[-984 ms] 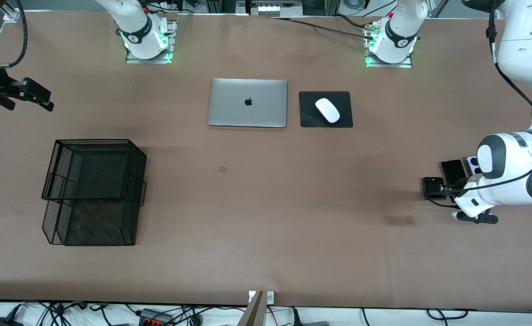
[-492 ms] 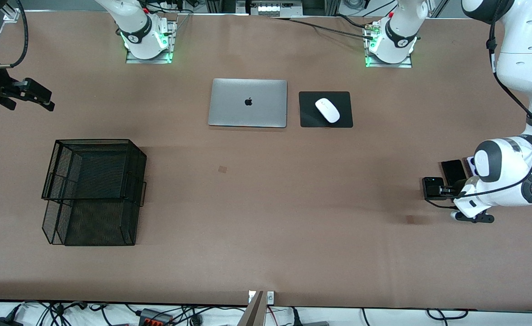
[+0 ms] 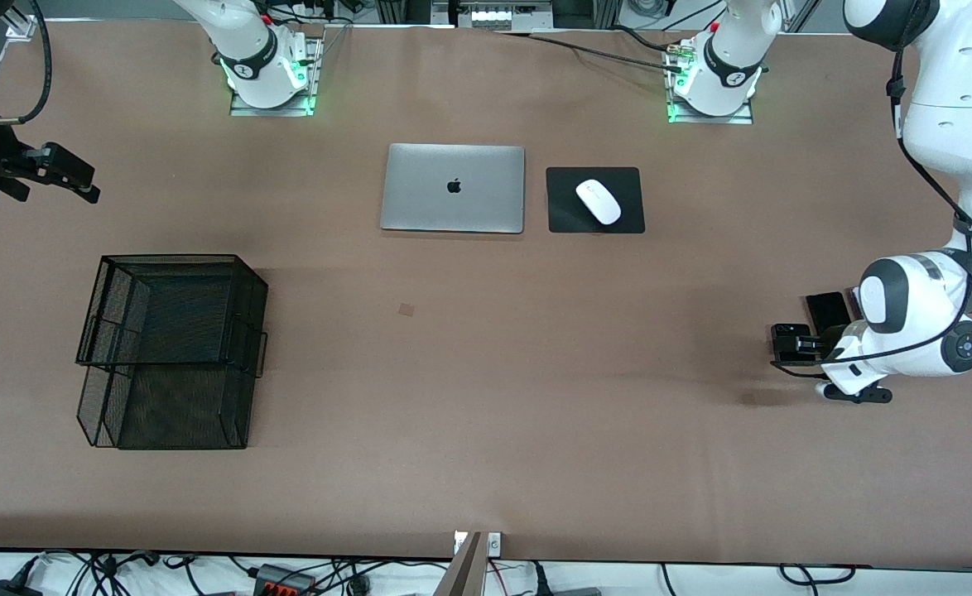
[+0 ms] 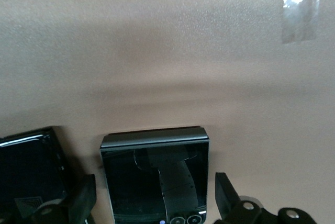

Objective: Place phones with both arms
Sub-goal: 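Lift the black flip phone with the left gripper, then carry the flip phone to the table middle and lower it, then release the flip phone with the left gripper while the right gripper reaches it, then grasp the flip phone with the right gripper while the left grasps the slab phone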

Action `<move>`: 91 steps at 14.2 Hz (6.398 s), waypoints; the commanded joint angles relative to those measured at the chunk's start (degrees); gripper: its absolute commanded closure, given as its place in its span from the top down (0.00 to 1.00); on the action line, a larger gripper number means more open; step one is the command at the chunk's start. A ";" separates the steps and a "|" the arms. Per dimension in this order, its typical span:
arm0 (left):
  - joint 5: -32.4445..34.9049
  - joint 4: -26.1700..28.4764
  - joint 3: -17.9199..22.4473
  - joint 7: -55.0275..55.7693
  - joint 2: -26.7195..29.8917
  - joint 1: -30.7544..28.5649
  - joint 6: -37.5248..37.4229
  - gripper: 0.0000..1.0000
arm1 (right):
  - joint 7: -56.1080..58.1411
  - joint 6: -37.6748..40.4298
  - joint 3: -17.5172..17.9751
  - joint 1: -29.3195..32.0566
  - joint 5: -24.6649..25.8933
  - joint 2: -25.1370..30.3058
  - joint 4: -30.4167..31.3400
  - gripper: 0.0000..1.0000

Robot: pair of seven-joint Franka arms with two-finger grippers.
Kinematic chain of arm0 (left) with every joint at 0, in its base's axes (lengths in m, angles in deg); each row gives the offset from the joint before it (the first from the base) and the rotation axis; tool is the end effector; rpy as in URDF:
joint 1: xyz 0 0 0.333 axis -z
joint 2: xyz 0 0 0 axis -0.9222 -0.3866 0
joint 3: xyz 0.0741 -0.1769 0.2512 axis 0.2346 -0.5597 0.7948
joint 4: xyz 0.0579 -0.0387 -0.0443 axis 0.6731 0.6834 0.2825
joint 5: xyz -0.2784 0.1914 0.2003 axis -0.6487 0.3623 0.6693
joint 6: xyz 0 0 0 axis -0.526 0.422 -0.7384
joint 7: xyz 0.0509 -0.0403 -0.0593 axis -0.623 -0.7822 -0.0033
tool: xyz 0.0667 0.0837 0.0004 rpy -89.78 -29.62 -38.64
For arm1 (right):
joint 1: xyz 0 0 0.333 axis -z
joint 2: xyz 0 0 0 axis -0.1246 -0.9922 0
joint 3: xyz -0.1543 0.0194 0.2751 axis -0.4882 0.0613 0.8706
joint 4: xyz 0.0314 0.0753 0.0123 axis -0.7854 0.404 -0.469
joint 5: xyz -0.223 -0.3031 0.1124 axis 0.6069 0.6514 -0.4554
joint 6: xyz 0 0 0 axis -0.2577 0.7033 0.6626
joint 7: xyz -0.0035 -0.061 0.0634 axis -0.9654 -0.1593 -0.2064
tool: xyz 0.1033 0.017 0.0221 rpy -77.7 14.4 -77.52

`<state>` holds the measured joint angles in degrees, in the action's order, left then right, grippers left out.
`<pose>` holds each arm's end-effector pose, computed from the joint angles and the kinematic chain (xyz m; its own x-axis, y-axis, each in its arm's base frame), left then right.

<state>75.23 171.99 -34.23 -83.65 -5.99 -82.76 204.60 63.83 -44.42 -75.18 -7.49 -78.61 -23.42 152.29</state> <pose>0.6551 0.1125 0.1672 0.9739 -0.0483 -0.2219 -0.0242 -0.9936 0.1104 0.5289 -0.0262 0.5854 0.9998 -0.0101 0.0144 -0.0104 -0.9998 0.0174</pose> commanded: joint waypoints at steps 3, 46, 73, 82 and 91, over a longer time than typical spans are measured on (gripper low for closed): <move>0.52 0.98 -0.46 -0.85 0.11 -0.32 0.76 1.00 | 0.73 -0.05 0.01 -0.02 0.05 1.15 1.02 1.00; -24.44 -40.15 9.91 48.38 -21.59 62.78 18.01 0.27 | 0.82 -0.67 -0.08 0.07 0.05 0.36 0.93 1.00; -13.54 5.54 0.77 18.15 18.65 20.27 -2.23 1.00 | -0.06 -4.96 0.18 -14.24 -1.88 -13.42 -6.45 1.00; 0.26 10.12 0.77 2.41 16.12 7.08 2.16 1.00 | -0.23 -11.90 0.18 -26.38 -3.11 -32.58 -15.77 1.00; -0.53 13.54 0.86 -9.38 14.52 -2.15 9.55 1.00 | -15.34 -27.81 0.18 -34.20 -3.02 -44.63 -18.23 1.00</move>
<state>74.28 182.65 -32.43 -92.06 6.38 -83.53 213.64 51.22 -70.17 -74.45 -40.67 -80.87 -65.59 136.12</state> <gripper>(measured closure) 0.000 0.000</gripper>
